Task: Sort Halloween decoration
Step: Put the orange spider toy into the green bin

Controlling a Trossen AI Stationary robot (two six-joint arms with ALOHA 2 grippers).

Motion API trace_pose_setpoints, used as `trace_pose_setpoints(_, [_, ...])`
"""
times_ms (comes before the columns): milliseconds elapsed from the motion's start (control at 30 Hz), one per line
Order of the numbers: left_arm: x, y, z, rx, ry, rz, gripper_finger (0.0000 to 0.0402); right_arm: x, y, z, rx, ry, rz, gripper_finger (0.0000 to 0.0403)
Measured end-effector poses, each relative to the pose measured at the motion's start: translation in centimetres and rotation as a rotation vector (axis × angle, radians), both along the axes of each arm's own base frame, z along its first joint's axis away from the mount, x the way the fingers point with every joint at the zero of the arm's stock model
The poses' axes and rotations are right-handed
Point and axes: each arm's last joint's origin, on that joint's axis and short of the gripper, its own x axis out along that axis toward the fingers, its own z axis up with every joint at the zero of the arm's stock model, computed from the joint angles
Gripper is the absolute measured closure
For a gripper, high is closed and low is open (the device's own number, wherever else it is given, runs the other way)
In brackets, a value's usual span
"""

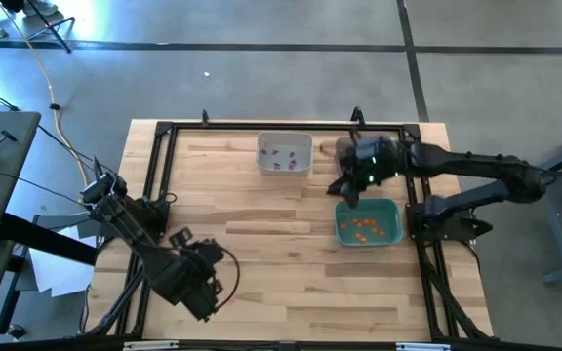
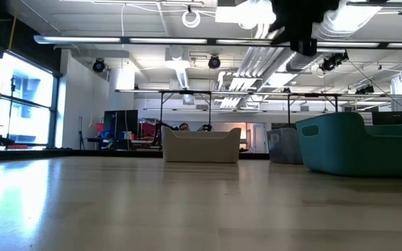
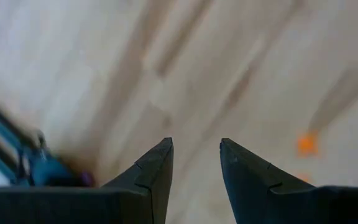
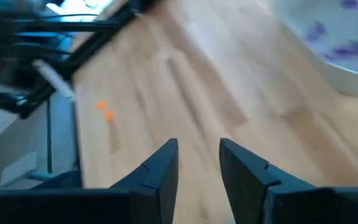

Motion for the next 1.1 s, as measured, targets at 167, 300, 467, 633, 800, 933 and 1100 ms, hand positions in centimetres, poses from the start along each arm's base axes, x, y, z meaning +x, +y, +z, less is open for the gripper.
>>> trace_pose_setpoints(167, [-1.2,-2.3,-3.0,-0.174,0.044,0.000,0.0280,0.9,5.7,1.8,-0.069,-0.086,0.042,0.0295])
trace_pose_setpoints(300, [-1.3,-4.4,-6.4,-0.343,-0.019,-0.043,0.0280,0.6,9.3,1.6,-0.081,-0.084,0.030,0.0295])
trace_pose_setpoints(467, [-1.5,-5.7,-8.9,-0.475,-0.121,-0.054,0.0280,0.6,12.5,0.6,-0.059,-0.044,0.023,0.0295])
trace_pose_setpoints(633, [-2.3,-5.5,-11.1,-0.489,-0.127,-0.028,0.0280,1.1,14.7,-0.9,-0.061,0.013,0.044,0.0295])
trace_pose_setpoints(800, [-2.9,-4.7,-13.1,-0.500,-0.125,0.022,0.0280,1.9,16.2,-2.6,-0.061,0.079,0.060,0.0295])
trace_pose_setpoints(933, [-3.1,-4.4,-14.0,-0.517,-0.138,0.043,0.0280,2.3,16.8,-3.7,-0.074,0.117,0.077,0.0295])
trace_pose_setpoints(1100, [-3.2,-4.4,-14.8,-0.553,-0.124,0.037,0.0280,2.7,17.0,-4.3,-0.067,0.145,0.096,0.0295])
